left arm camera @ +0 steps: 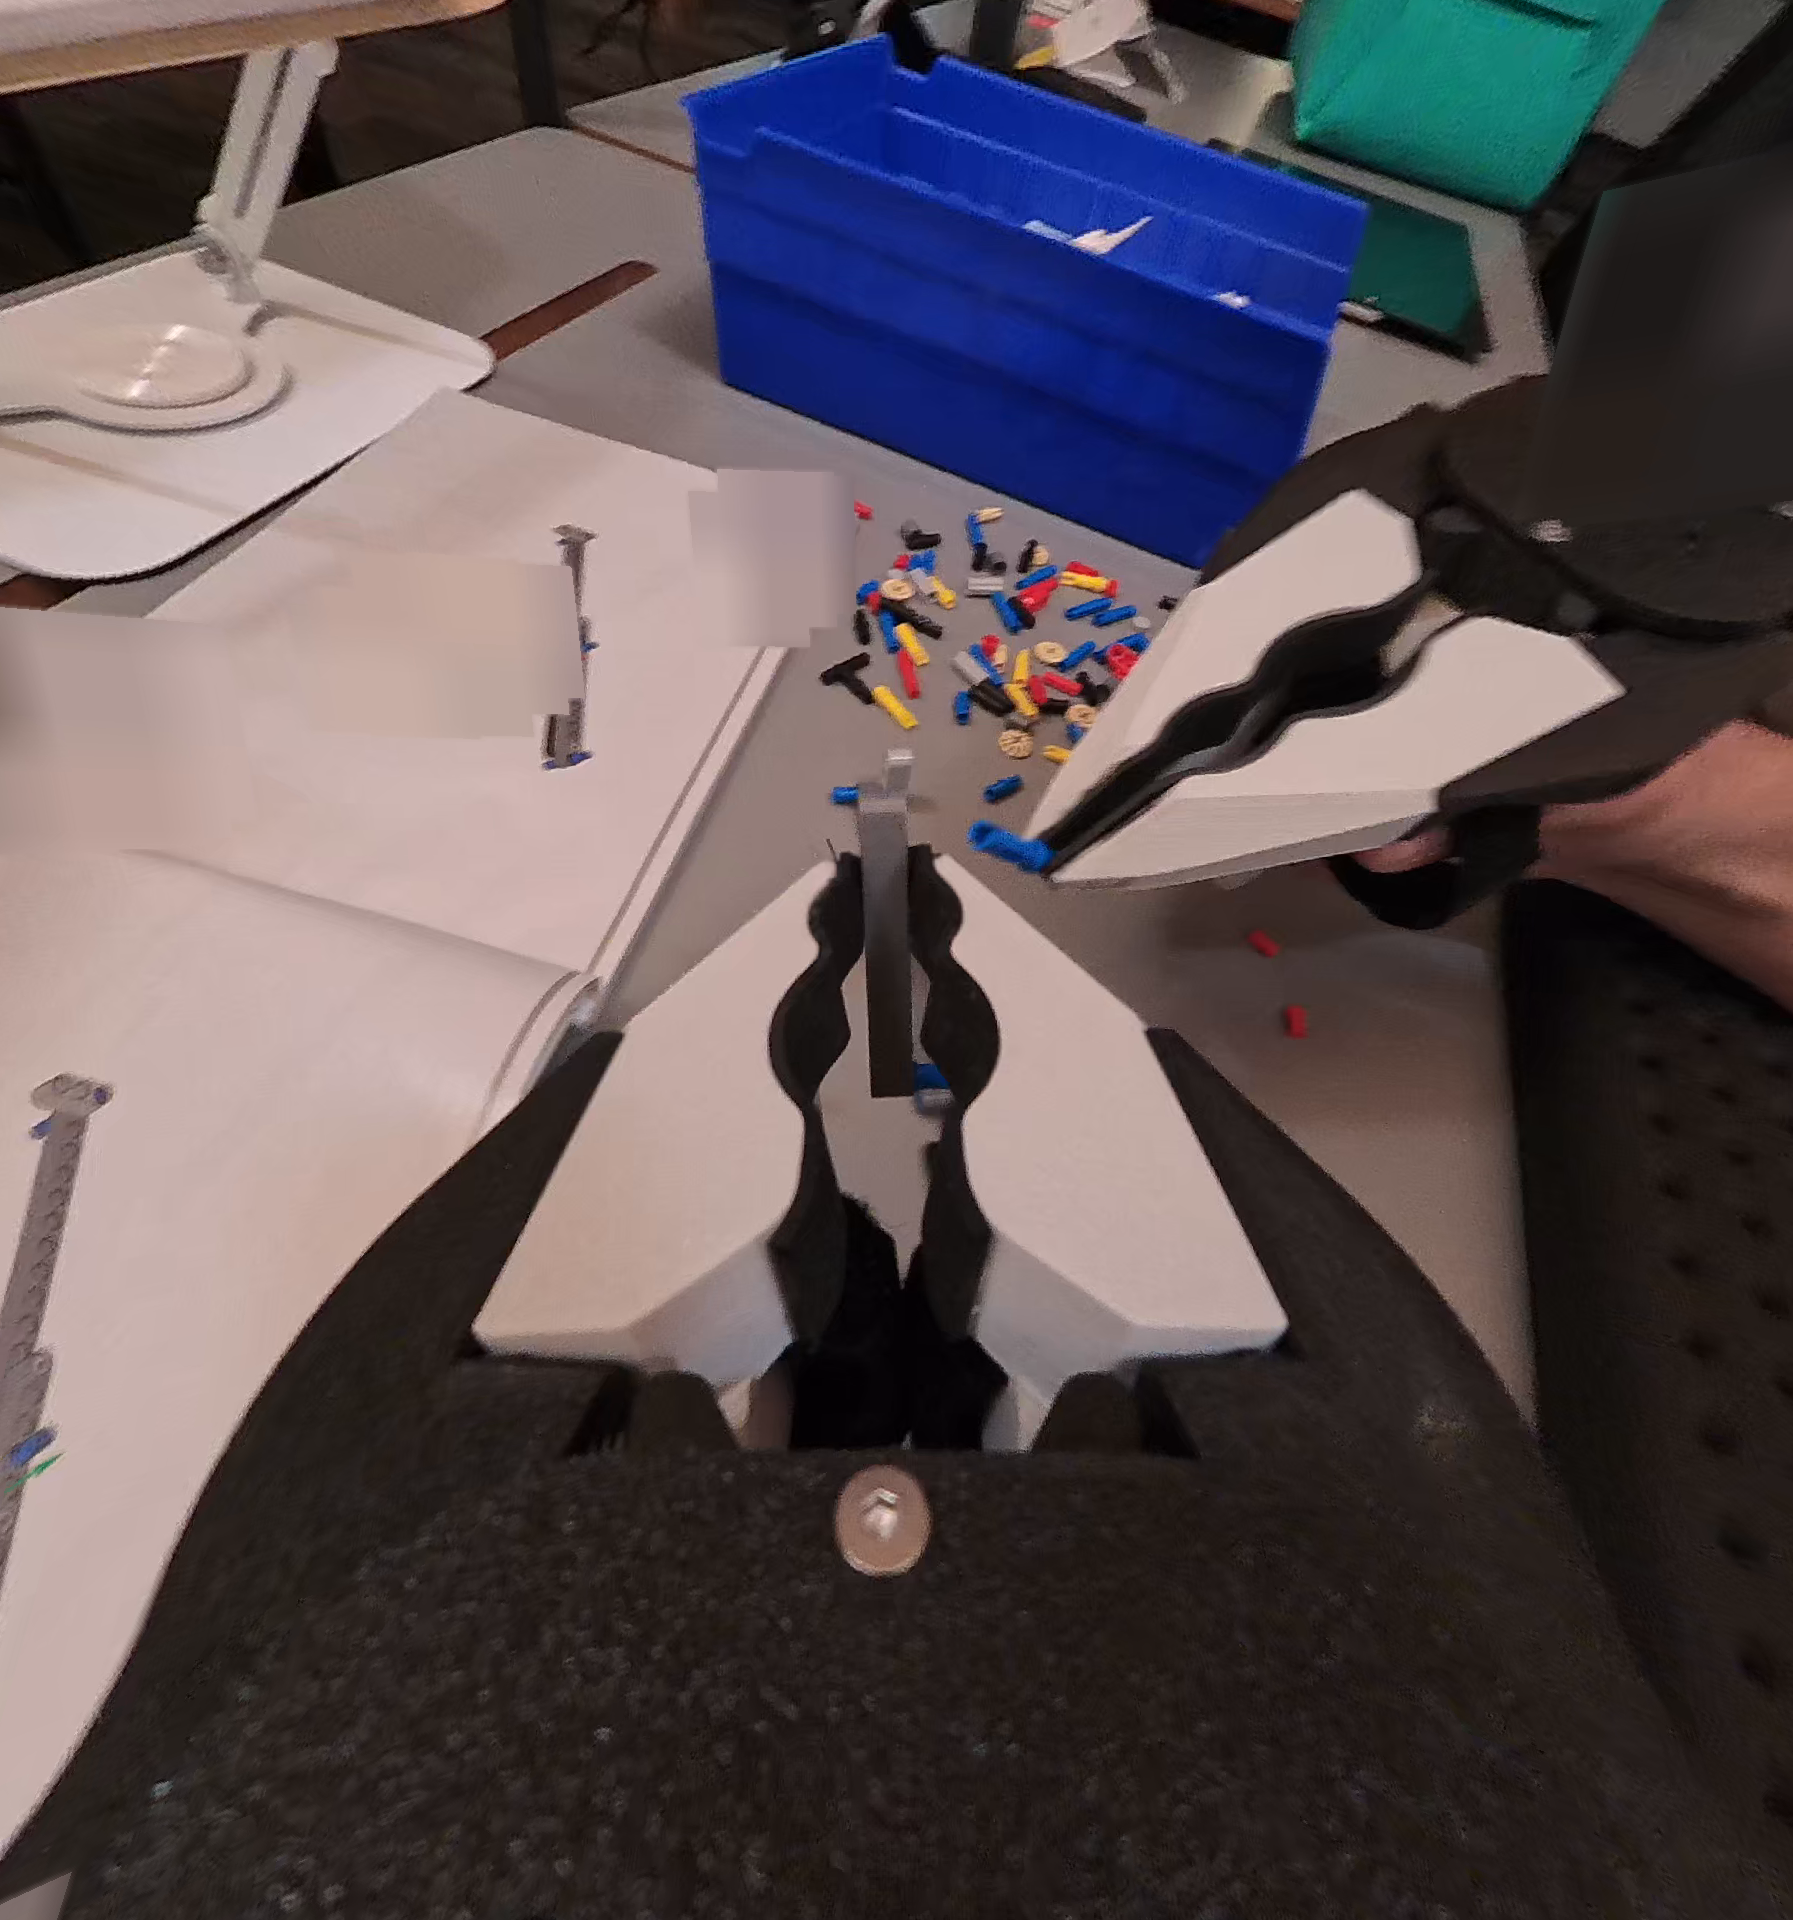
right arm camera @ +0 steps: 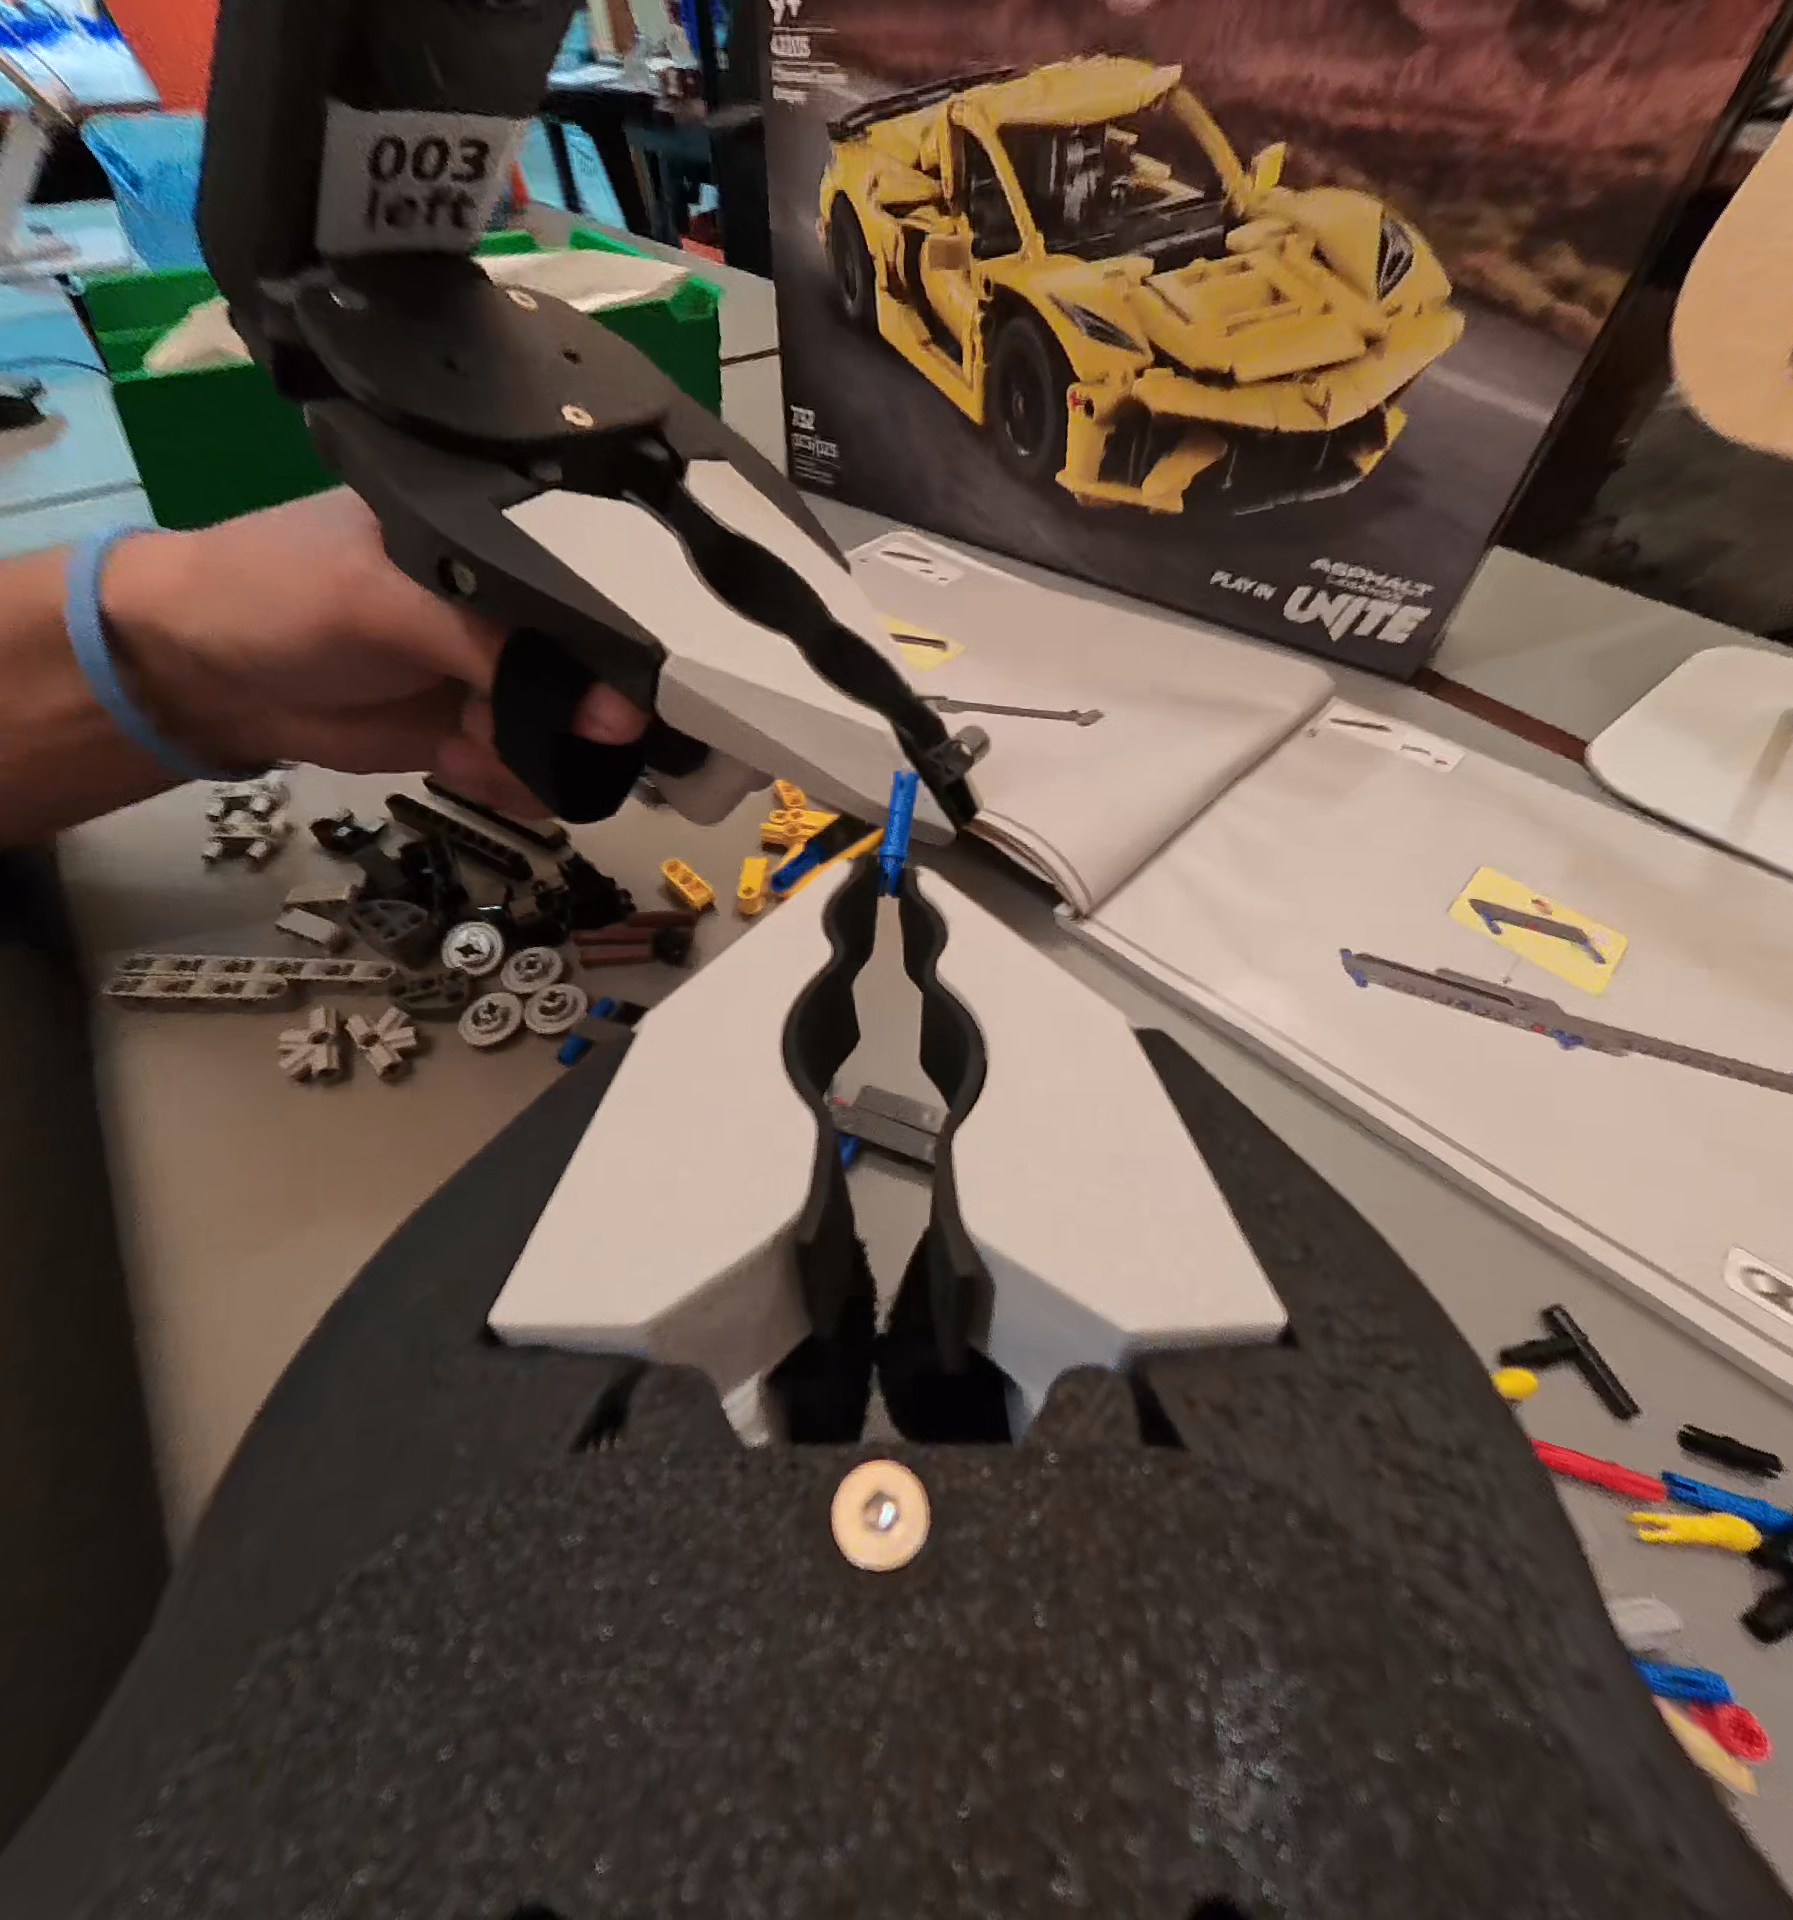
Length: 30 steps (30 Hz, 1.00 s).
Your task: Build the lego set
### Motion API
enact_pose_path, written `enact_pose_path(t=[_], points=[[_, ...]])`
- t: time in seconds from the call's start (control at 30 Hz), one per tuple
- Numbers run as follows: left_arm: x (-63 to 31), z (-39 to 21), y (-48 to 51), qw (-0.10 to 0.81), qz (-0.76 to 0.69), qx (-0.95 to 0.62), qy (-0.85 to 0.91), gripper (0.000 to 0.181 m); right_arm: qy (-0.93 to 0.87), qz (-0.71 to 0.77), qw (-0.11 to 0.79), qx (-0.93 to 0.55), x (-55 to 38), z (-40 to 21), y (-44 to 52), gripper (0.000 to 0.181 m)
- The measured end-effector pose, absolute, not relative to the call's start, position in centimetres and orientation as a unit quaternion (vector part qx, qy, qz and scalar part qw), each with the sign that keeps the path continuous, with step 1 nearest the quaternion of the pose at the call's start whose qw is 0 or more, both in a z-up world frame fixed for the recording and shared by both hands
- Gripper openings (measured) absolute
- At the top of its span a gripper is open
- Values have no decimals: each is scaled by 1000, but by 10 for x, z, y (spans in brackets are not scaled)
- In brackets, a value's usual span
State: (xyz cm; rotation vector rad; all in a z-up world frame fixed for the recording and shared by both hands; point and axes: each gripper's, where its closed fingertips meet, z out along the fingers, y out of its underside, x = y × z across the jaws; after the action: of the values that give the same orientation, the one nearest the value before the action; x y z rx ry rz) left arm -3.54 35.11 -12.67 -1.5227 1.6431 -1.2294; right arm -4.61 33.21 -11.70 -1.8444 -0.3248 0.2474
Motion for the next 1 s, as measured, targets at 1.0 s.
enact_pose_path(t=[1.0], points=[[-29, -144, 333, 289, -425, -554, 655, 6, -218, 55, 317, -922, -10, -201, 262, 1]])
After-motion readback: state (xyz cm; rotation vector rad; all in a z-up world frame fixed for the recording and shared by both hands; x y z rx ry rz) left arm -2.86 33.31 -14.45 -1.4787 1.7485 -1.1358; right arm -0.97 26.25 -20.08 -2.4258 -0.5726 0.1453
